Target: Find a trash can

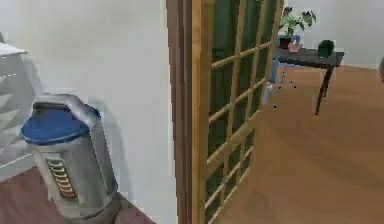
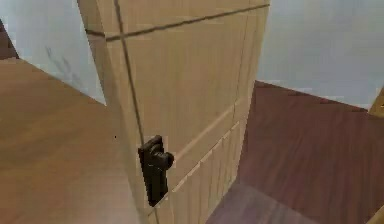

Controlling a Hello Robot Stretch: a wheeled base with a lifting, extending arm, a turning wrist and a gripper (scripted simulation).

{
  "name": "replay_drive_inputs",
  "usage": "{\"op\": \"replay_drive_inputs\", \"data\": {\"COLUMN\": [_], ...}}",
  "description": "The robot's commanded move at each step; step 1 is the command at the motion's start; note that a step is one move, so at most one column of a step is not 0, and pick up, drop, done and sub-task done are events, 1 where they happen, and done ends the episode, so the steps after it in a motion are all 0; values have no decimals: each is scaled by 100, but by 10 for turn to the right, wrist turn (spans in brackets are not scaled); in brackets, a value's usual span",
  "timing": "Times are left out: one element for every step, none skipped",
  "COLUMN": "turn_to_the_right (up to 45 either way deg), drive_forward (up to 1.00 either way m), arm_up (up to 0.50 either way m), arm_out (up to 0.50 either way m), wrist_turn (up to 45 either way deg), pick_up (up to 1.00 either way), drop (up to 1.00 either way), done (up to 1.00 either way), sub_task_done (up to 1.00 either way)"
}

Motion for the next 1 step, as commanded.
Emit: {"op": "replay_drive_inputs", "data": {"turn_to_the_right": [450], "drive_forward": [0], "arm_up": [0], "arm_out": [0], "wrist_turn": [0], "pick_up": [0], "drop": [0], "done": [0], "sub_task_done": [0]}}
